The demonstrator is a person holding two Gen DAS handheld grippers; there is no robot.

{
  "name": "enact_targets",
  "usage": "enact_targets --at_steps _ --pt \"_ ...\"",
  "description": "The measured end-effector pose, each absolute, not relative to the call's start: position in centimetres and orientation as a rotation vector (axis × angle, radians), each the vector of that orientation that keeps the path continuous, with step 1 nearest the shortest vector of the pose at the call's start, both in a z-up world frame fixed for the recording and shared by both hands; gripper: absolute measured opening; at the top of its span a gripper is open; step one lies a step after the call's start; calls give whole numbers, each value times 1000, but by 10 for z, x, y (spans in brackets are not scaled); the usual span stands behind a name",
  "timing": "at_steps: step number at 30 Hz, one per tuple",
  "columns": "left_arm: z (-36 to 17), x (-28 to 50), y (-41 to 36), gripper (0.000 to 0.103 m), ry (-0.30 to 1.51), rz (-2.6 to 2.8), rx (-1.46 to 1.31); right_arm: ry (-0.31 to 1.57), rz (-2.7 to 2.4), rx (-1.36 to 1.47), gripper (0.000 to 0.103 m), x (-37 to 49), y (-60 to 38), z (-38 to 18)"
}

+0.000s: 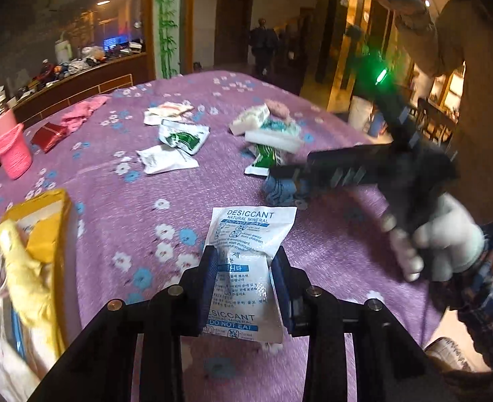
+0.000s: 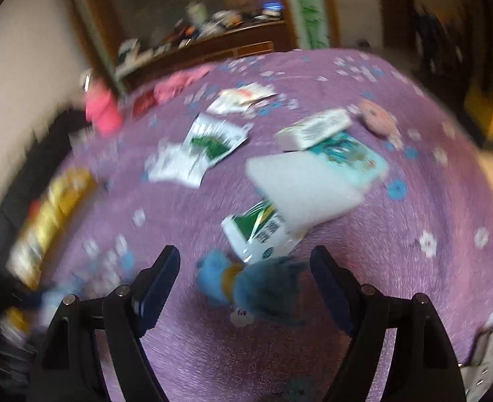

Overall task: Organize soft objects
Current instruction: 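Lift the desiccant packet with left while right grasps the blue cloth, then release the desiccant packet into the box with left while right lowers the blue cloth in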

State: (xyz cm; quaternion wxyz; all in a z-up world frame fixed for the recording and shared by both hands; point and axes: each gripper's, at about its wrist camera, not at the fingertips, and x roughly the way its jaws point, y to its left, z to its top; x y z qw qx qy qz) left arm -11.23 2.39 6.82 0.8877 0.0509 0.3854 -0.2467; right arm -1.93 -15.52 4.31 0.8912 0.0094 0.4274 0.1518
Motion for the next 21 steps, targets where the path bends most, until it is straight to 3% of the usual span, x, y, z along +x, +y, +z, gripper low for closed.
enact_targets --at_steps 2,5,14,21 --pt "74 -119 36 34 786 -506 74 900 296 -103 79 -21 -136 35" --pt "80 -127 51 34 764 -485 48 918 262 -201 50 -22 -125 25" --pt "89 -146 90 34 711 -454 -29 853 275 -28 45 -65 -141 56" --pt "100 -143 111 34 693 -410 -70 856 525 54 45 -102 -78 90"
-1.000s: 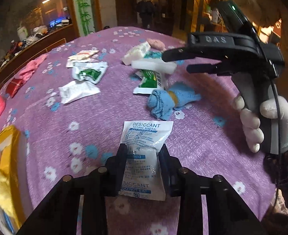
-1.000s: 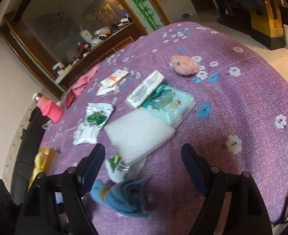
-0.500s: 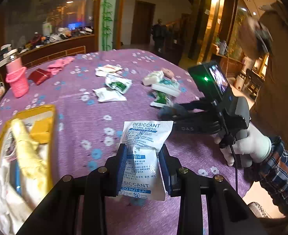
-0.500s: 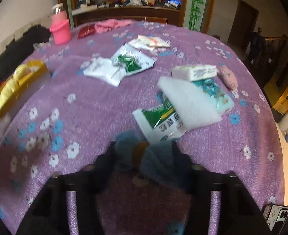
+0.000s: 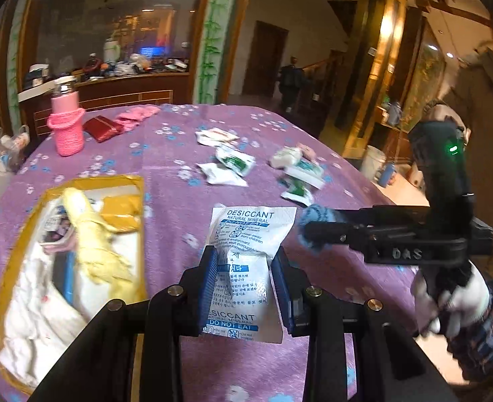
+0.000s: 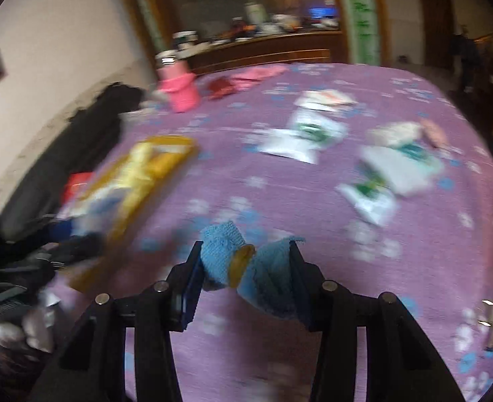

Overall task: Organize soft objects
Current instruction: 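Release the desiccant packet into the box with left while right lowers the blue cloth in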

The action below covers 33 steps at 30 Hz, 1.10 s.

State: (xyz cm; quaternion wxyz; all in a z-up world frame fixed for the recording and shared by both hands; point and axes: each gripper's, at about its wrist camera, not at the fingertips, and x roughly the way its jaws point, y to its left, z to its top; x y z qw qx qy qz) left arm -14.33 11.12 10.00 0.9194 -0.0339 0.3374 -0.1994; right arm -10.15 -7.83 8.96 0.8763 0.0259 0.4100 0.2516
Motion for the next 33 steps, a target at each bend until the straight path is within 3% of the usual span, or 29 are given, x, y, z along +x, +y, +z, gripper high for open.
enact_targets --at_steps 5,10,17,24,33 --pt "148 -106 124 34 605 -341 -71 697 502 93 45 -66 -40 165" --pt "183 -121 103 34 529 -447 -27 538 417 195 46 -89 -90 221" --pt "119 -156 110 34 681 -594 -157 639 413 253 47 -139 -143 166" --pt "94 -169 162 34 730 -408 -205 808 554 266 47 -125 -95 102" --pt "94 -170 247 34 669 -100 -212 853 763 248 47 -113 -11 112"
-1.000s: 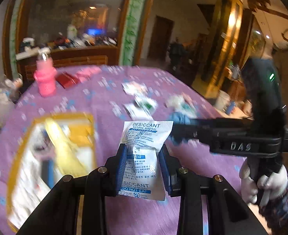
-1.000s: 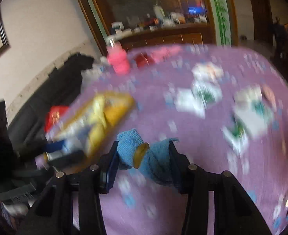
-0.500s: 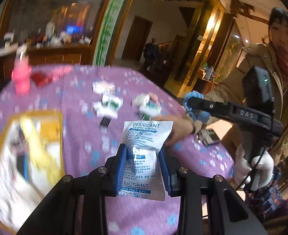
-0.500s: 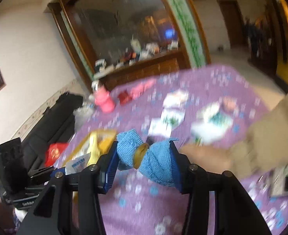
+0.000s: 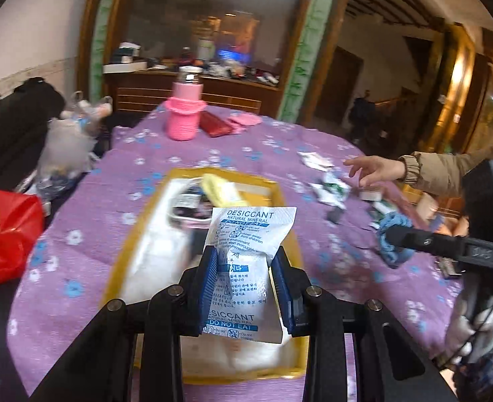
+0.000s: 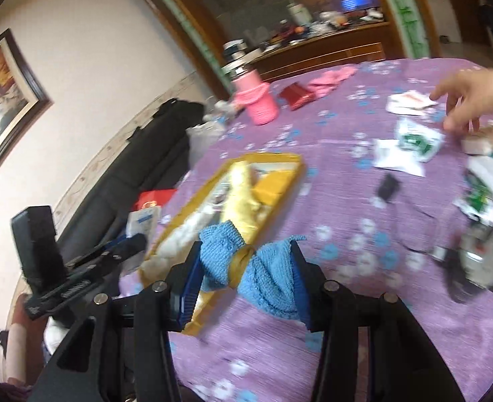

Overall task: Organize soft objects
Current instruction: 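Release the desiccant packet into the box with left while right lowers the blue cloth in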

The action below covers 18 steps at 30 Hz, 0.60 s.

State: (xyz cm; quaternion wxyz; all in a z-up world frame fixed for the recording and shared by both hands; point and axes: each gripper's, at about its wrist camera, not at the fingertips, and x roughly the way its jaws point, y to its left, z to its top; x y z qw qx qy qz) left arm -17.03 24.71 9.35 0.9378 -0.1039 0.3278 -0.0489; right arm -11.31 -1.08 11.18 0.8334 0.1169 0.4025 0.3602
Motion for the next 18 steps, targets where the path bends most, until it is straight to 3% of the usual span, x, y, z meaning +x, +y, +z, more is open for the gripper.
enact_targets --at_steps 15,16,18 --pt "42 -165 253 36 814 -7 -116 1021 849 163 48 -89 96 73" --pt "42 -166 252 39 811 -3 -108 1025 846 146 48 -89 102 71" --pt "45 -167 254 54 797 -2 -110 1026 834 106 48 -89 115 68"
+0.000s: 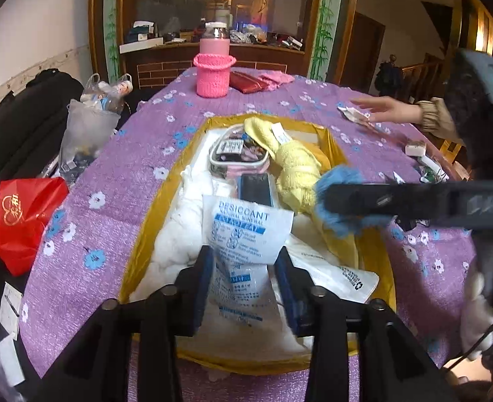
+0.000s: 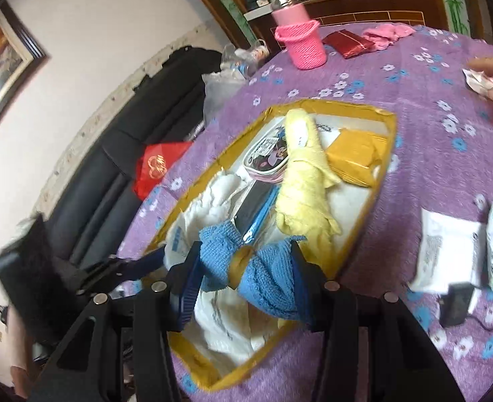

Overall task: Organize soft objects
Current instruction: 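Release the desiccant packet into the box with left while right lowers the blue cloth in, then open the right gripper and move both grippers back toward the pile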

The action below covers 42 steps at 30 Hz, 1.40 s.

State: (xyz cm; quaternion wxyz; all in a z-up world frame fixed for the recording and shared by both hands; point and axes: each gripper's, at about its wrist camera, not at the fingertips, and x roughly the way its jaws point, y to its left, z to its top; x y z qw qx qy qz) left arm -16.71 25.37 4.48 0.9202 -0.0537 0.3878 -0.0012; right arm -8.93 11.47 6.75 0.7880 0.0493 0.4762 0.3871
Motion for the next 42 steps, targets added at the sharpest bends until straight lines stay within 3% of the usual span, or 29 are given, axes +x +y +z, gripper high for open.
enact_targets --at_steps 1,2,7,11,17,35,42 --pt "47 -168 256 67 787 -7 -122 1027 830 92 48 -89 120 66" --pt "51 -171 258 72 771 -11 -137 1028 825 80 48 -89 124 64" --pt "69 -181 271 78 695 -5 -194 985 776 -1 50 -92 138 61" --pt "82 -191 275 82 627 4 -229 982 776 -3 65 -92 139 62" --pt "97 -201 268 93 568 -6 -240 910 771 2 69 -103 125 78" --pt "123 -193 146 95 610 -320 -114 783 513 200 73 -111 -75 106" --pt "105 -171 99 95 708 -384 -68 749 359 263 77 -121 -165 106"
